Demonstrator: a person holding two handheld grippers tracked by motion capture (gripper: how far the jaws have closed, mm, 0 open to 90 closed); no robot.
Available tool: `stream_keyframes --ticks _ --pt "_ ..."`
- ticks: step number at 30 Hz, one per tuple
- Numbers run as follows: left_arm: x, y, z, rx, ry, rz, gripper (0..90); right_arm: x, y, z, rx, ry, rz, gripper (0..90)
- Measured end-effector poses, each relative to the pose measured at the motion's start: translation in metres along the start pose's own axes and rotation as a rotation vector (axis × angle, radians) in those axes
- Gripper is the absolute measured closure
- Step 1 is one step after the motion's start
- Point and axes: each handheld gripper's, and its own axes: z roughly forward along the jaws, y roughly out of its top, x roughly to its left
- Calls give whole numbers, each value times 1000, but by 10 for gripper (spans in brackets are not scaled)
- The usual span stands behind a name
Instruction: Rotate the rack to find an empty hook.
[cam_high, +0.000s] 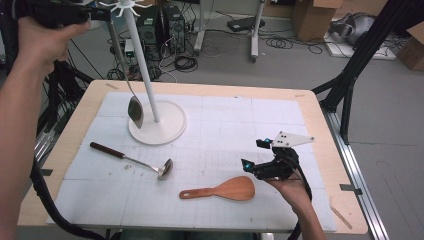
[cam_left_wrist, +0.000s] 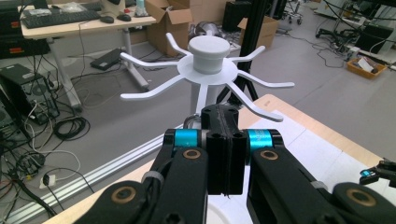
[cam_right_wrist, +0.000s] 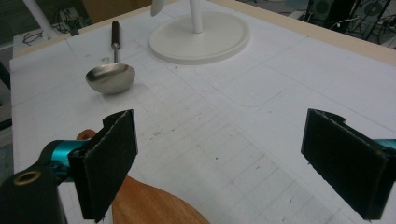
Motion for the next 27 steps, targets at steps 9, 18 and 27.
stream_keyframes --ticks 9,18,27 --pt "0 -3 -6 -5 -9 9 896 0 0 0 -3 2 -4 98" --pt "-7 -14 -19 -9 -34 33 892 2 1 1 2 1 -7 98" --pt "-14 -31 -33 0 -54 53 850 3 0 1 6 -4 -7 98"
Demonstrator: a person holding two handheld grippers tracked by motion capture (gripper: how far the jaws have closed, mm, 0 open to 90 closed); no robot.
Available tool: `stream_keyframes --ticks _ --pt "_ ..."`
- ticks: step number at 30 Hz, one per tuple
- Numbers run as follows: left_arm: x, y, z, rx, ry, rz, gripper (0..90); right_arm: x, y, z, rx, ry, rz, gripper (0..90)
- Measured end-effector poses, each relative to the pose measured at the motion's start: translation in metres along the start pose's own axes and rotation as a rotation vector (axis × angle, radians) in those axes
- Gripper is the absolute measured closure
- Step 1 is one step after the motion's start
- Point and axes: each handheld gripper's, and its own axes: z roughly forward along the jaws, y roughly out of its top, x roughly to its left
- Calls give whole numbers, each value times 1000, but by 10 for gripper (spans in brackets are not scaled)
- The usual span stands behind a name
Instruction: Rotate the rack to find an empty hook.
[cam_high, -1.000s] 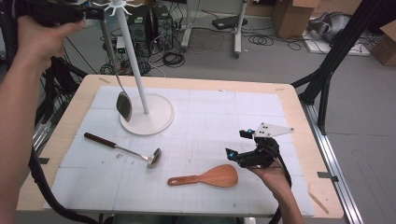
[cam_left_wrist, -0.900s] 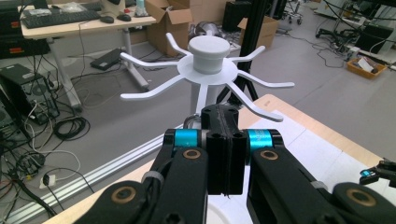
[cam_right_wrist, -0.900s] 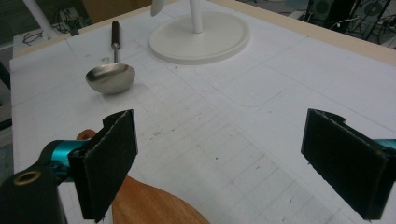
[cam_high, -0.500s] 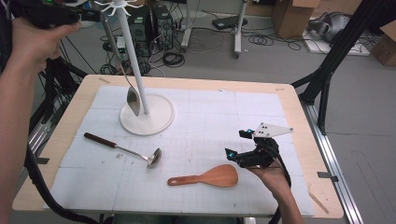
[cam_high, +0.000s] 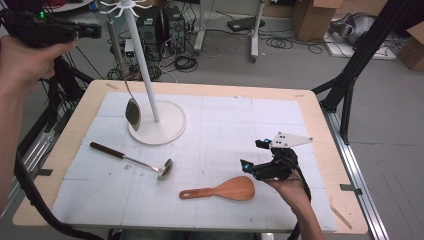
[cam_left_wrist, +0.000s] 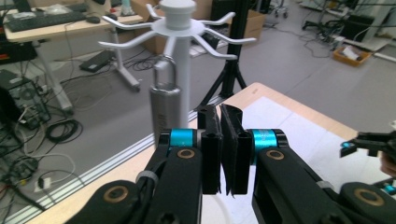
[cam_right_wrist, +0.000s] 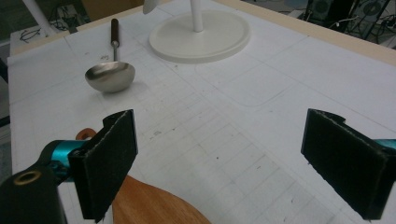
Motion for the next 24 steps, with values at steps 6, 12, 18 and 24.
stream_keyframes --ticks 6,12,18,24 --pt "-5 -12 -7 9 -10 11 818 0 0 0 0 -3 -8 98" --pt "-8 -25 -15 24 -9 25 773 0 0 0 2 -4 -3 98" --pt "-10 -37 -21 16 -26 25 737 0 0 1 4 -2 -5 98" --pt "-11 -47 -23 22 -30 23 697 0 0 2 4 -4 -6 98"
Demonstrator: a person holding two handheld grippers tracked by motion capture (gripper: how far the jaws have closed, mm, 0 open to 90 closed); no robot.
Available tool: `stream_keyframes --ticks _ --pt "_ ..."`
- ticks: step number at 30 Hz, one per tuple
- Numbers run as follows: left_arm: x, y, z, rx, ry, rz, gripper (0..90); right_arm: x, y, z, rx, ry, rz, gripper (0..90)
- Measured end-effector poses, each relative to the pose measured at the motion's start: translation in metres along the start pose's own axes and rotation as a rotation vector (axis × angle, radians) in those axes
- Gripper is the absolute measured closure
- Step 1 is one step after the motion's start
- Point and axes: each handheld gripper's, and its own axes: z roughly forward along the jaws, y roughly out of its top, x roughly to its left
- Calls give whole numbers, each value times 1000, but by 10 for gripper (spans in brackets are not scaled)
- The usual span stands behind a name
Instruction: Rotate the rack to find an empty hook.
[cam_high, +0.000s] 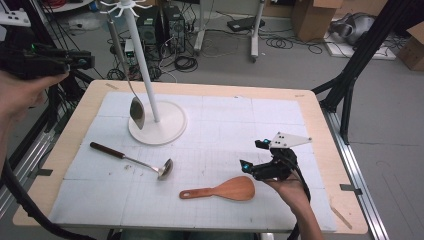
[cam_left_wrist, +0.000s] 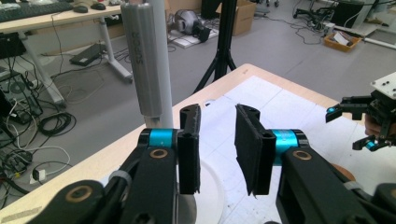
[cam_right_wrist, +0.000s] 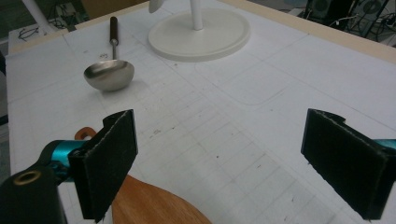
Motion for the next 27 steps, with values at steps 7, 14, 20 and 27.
stream_keyframes --ticks 7,14,20,27 --pt "-1 -11 -2 3 -11 3 665 -1 0 0 0 -4 5 98" --pt "-2 -26 1 19 -11 -5 606 -2 -1 2 7 -3 7 98" --pt "-2 -40 1 28 -14 -14 558 -3 -1 0 3 0 4 98" --pt "-5 -51 3 28 -15 -15 520 -3 -2 0 7 -2 3 98"
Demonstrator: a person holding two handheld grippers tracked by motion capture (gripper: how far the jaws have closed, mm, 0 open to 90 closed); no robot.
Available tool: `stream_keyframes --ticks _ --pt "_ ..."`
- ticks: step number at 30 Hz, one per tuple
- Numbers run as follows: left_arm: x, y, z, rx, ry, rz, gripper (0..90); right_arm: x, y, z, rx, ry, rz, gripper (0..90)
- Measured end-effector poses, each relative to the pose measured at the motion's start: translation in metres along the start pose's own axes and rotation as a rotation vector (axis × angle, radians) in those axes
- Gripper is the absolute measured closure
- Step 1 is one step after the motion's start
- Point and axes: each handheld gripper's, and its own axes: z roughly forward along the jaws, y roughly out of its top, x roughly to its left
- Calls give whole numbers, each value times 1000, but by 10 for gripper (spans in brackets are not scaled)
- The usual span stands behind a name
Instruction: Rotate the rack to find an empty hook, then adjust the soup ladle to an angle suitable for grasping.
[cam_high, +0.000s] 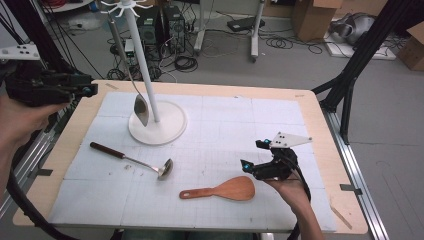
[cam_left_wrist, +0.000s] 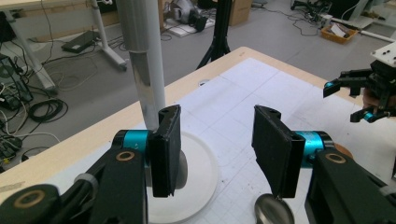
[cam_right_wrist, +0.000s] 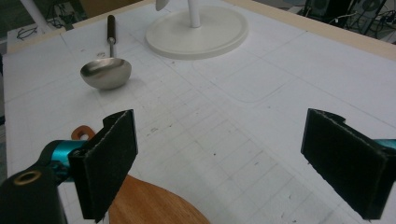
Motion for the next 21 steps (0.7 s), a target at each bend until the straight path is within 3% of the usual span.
stream_keyframes --ticks 21 --pt "-4 -36 8 22 -10 -7 497 2 -2 0 8 2 3 98"
